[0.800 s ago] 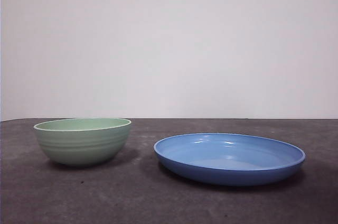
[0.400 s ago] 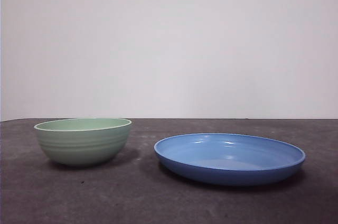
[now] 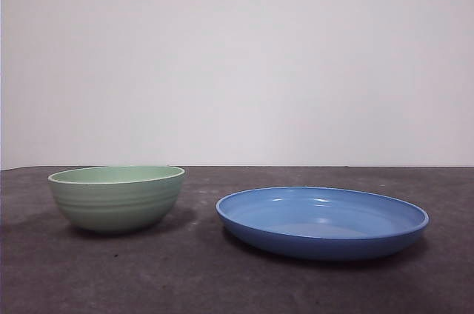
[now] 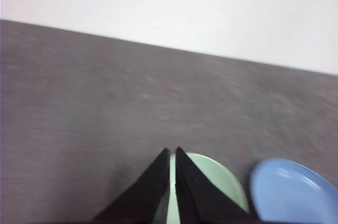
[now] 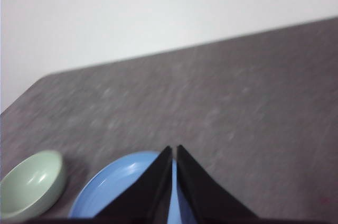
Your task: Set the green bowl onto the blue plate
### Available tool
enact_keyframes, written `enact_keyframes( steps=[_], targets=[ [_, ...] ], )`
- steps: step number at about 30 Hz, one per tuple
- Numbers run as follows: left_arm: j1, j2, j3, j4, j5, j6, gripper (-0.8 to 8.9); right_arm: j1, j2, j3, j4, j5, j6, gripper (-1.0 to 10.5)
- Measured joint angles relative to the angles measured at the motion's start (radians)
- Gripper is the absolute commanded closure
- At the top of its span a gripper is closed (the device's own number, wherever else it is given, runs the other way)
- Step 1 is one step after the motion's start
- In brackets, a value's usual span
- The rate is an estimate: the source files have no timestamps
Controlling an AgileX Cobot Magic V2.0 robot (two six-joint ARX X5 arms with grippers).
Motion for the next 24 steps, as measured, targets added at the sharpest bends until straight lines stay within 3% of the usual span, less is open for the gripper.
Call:
enact_keyframes(
  steps=[14,17,24],
  targets=[
    [-0.048,0.211,0.275,-0.317,0.322,0.005,7.97,0.001,0.251,0.261,-0.251,-0.345,-0.09,9.4],
    [-0.057,0.235,0.298,-0.365,0.372,0.016,7.94,0.009,0.28,0.296,-0.301,-0.361,-0.116,9.4],
    [-0.06,0.239,0.298,-0.397,0.385,0.035,7.94,0.021,0.278,0.299,-0.326,-0.363,-0.141,9.4]
  ],
)
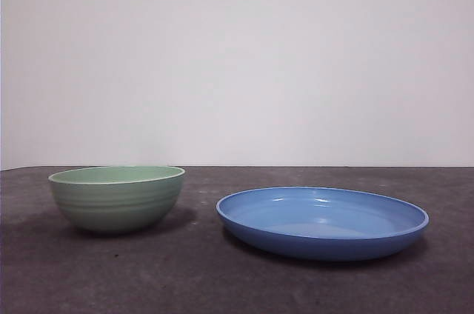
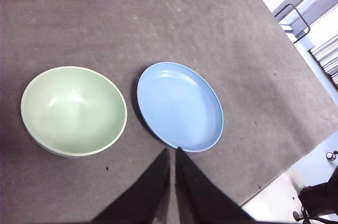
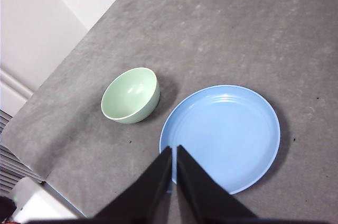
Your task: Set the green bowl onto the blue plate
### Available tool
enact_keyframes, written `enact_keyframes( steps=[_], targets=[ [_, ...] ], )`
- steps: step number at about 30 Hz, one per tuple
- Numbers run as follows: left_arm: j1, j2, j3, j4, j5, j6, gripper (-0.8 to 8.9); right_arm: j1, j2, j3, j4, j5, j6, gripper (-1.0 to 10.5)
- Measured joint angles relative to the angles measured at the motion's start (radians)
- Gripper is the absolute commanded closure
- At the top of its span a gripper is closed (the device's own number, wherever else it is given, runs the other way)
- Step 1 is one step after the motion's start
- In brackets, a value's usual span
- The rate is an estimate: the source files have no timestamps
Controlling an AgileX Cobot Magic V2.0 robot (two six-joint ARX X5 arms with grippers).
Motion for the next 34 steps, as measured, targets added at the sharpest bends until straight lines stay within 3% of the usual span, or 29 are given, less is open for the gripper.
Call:
enact_keyframes(
  steps=[7,9,14,17,21,29,34],
  targets=[
    [0.0,-0.001,0.0,0.0,0.002,0.01,7.83,0.002,-0.007,0.0,-0.002,0.0,0.0,9.4],
    [0.0,-0.001,0.0,0.0,0.002,0.01,7.57,0.002,-0.007,0.0,-0.002,0.0,0.0,8.9],
    [0.0,-0.001,0.0,-0.003,0.002,0.01,4.2,0.002,-0.007,0.0,-0.002,0.0,-0.001,5.5],
    [0.0,-0.001,0.0,-0.006,0.002,0.011,2.95,0.002,-0.007,0.0,-0.003,0.0,0.0,4.5],
    [0.0,0.0,0.0,-0.007,0.0,0.021,2.8,0.002,-0.007,0.0,-0.018,0.0,0.0,3.9],
    [0.0,0.035,0.0,-0.024,-0.143,0.079,2.81,0.002,-0.007,0.0,-0.034,0.0,0.0,3.9],
    [0.0,0.102,0.0,-0.036,-0.174,0.122,2.82,0.002,-0.007,0.0,-0.035,0.0,0.0,3.9]
  ],
)
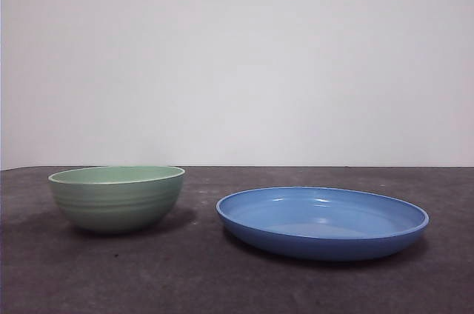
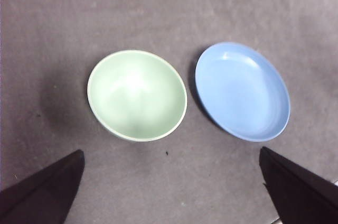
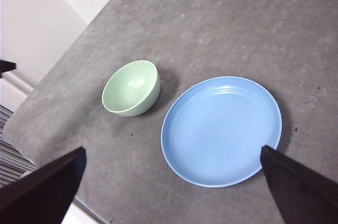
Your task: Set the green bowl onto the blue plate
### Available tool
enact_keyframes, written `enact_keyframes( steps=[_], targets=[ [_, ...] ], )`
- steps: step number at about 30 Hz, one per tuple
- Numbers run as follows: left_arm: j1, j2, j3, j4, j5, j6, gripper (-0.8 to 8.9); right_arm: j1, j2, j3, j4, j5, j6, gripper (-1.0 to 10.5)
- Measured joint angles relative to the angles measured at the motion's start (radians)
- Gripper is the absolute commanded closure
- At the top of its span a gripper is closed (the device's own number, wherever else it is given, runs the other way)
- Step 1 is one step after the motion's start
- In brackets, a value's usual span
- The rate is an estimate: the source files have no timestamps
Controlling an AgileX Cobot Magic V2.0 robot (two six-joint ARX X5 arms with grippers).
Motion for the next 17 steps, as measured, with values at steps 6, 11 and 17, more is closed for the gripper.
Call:
enact_keyframes(
  steps=[6,11,17],
  targets=[
    [0.0,0.121,0.0,0.013,-0.042,0.016,2.83,0.0,0.0,0.0,0.0,0.0,0.0,3.9],
    [0.0,0.24,0.0,0.018,-0.052,0.027,2.88,0.0,0.0,0.0,0.0,0.0,0.0,3.9],
    [0.0,0.389,0.0,0.06,-0.052,0.027,2.88,0.0,0.0,0.0,0.0,0.0,0.0,3.9]
  ],
)
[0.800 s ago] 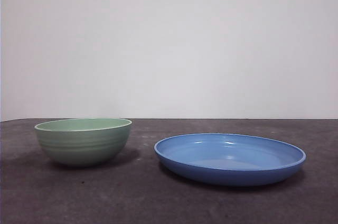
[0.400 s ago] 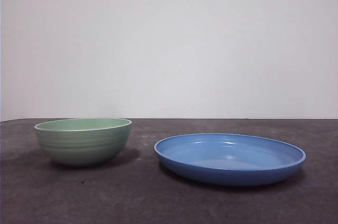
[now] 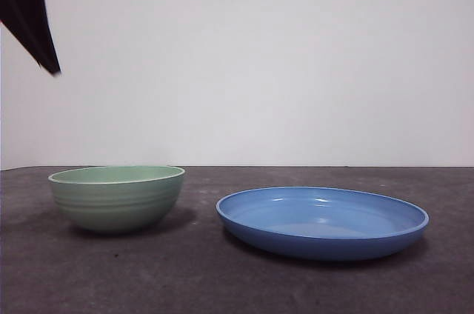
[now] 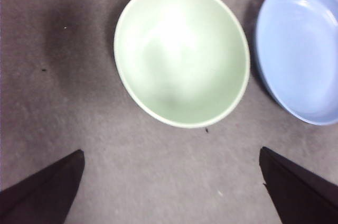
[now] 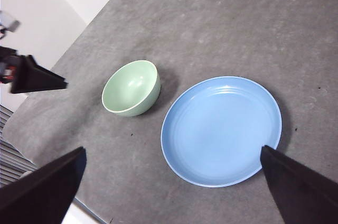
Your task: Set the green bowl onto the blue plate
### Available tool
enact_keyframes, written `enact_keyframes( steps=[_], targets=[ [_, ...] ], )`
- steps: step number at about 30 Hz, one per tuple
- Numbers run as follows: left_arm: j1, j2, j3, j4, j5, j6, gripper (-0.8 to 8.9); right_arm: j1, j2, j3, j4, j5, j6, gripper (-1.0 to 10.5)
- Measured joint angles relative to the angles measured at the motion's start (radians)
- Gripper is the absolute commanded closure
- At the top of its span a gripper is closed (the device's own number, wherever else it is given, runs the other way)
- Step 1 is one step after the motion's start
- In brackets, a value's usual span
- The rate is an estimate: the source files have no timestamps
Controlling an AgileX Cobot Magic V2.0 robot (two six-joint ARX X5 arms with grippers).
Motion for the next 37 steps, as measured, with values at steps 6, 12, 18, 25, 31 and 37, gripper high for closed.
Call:
enact_keyframes(
  steps=[6,12,18,25,31,37],
  targets=[
    [0.0,0.133,0.0,0.132,-0.046,0.0,2.88,0.0,0.0,0.0,-0.001,0.0,0.0,3.9],
    [0.0,0.236,0.0,0.186,-0.074,-0.001,2.9,0.0,0.0,0.0,-0.012,0.0,0.0,3.9],
    [0.0,0.35,0.035,0.182,-0.075,-0.01,3.07,0.0,0.0,0.0,-0.012,0.0,0.0,3.9],
    [0.0,0.446,0.105,0.162,-0.08,-0.019,3.59,0.0,0.0,0.0,-0.012,0.0,0.0,3.9],
    [-0.004,0.485,0.129,0.159,-0.121,-0.026,4.08,0.0,0.0,0.0,-0.012,0.0,0.0,3.9],
    [-0.018,0.489,0.13,0.154,-0.125,-0.027,6.4,0.0,0.0,0.0,-0.012,0.0,0.0,3.9]
  ],
)
